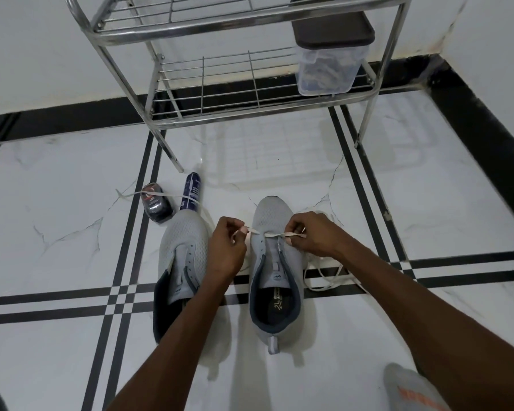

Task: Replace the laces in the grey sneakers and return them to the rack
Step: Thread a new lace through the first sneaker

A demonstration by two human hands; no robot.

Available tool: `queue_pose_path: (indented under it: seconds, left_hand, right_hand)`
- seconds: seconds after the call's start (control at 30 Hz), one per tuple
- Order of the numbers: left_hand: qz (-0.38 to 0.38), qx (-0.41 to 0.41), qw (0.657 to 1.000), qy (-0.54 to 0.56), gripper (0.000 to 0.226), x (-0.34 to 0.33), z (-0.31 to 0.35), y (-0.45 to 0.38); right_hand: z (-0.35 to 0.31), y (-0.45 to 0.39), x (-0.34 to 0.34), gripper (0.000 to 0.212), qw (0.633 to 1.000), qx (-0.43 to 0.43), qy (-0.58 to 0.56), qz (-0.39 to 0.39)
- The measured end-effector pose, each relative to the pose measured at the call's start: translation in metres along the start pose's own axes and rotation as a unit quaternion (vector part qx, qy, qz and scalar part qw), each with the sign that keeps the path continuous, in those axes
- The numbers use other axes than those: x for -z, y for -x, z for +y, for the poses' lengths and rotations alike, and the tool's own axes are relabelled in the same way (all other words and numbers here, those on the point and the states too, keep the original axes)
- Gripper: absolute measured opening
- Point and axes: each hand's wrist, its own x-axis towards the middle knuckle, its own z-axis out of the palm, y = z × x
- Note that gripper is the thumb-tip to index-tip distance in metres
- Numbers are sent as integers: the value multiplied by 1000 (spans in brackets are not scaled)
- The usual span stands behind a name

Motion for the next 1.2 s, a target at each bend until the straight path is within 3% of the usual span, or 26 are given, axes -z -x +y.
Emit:
queue_pose_path:
  seconds: [0.17, 0.27, 0.4, 0.47, 0.6, 0.7, 0.77, 0.83, 0.9, 0.97, 1.03, 1.13, 1.2]
  left_hand:
    - [-26, -40, 997, -65, 15, 1, 3, -1]
    - [-39, -9, 994, -105, 15, -1, 3, -4]
    - [-48, 47, 996, -66, 15, -3, 3, -4]
    - [-47, 18, 998, -49, 18, 1, 13, -4]
    - [-101, -118, 987, -52, 51, 7, 64, -15]
    - [-177, -173, 966, -80, 33, 5, 102, -26]
    - [-112, -157, 979, -69, 19, 10, 106, -31]
    - [11, -95, 994, -46, 20, 22, 94, -37]
    - [54, -53, 996, -52, 29, 35, 79, -38]
    - [-6, -74, 995, -62, 52, 39, 75, -35]
    - [-91, -153, 981, -81, 59, 32, 84, -29]
    - [-176, -199, 960, -85, 27, 22, 101, -24]
    - [-128, -184, 973, -59, 17, 26, 100, -25]
  right_hand:
    - [-7, -2, 34, 8, 999, -22, -35, -23]
    - [-16, 0, 60, 26, 996, -54, -77, -2]
    - [-30, 10, 90, 34, 957, -61, -284, -8]
    - [-38, 12, 101, 30, 940, -42, -338, -20]
    - [-65, 12, 112, 24, 946, -17, -319, -50]
    - [-83, 12, 117, 30, 951, -17, -305, -52]
    - [-89, 13, 124, 33, 963, -23, -265, -34]
    - [-87, 15, 131, 31, 971, -23, -237, -21]
    - [-83, 16, 135, 29, 971, -17, -238, -22]
    - [-83, 16, 131, 28, 973, -13, -229, -35]
    - [-87, 13, 122, 31, 975, -10, -215, -53]
    - [-91, 11, 110, 30, 975, -7, -210, -72]
    - [-92, 10, 107, 28, 976, -9, -202, -75]
